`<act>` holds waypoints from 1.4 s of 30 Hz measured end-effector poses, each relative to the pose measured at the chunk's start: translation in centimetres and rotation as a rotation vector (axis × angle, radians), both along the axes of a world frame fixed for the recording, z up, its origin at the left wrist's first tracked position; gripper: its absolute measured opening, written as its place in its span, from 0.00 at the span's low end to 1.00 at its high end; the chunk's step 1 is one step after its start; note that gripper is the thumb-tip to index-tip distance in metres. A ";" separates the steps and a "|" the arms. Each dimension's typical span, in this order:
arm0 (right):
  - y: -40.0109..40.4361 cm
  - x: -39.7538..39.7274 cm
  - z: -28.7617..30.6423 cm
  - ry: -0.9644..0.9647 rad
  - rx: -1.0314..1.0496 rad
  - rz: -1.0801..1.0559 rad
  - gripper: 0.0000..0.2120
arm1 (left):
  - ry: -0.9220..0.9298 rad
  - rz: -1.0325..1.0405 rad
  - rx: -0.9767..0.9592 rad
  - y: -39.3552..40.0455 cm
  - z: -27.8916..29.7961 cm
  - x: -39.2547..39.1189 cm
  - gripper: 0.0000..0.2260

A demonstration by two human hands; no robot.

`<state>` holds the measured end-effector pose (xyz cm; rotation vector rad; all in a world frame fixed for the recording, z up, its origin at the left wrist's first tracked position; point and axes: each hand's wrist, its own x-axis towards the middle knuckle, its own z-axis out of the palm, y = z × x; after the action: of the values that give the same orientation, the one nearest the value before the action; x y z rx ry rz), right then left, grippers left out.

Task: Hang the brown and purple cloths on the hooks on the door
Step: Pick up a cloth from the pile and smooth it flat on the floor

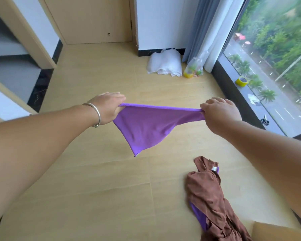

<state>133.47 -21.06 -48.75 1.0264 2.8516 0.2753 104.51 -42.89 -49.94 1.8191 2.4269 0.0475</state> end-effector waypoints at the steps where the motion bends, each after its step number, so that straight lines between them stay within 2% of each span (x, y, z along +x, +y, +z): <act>1: -0.6 0.4 -0.9 -0.010 -0.012 0.032 0.10 | -0.006 0.019 -0.016 -1.2 -0.9 0.5 0.13; 6: -4.8 4.5 -8.2 -0.058 -0.132 0.142 0.11 | -0.078 0.111 -0.112 -7.6 -6.3 5.2 0.13; 11: -10.7 11.0 -17.1 -0.229 -0.385 0.230 0.16 | -0.156 0.125 -0.303 -15.1 -14.5 12.8 0.18; 17: -17.9 18.7 -24.7 -0.302 -0.575 0.224 0.16 | -0.265 0.098 -0.471 -23.9 -24.1 21.8 0.19; 23: -23.8 24.6 -30.4 -0.411 -0.674 0.166 0.17 | -0.352 0.068 -0.557 -29.4 -30.5 27.2 0.20; 27: -26.0 26.0 -33.5 -0.408 -0.699 0.059 0.16 | -0.416 0.101 -0.569 -30.7 -34.1 28.5 0.19; 33: -26.4 25.1 -39.1 -0.237 -0.774 -0.202 0.10 | -0.509 0.194 -0.560 -29.1 -40.2 27.9 0.16; 38: -23.8 23.2 -46.3 -0.169 -0.751 -0.277 0.10 | -0.496 0.243 -0.557 -25.5 -47.0 25.0 0.13; 42: -20.1 20.2 -54.1 -0.075 -0.734 -0.356 0.09 | -0.475 0.270 -0.533 -21.1 -54.6 21.3 0.13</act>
<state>153.70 -41.19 -102.88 1.2484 2.3027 -0.6862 125.79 -63.98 -104.53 1.1004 2.0650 -0.1203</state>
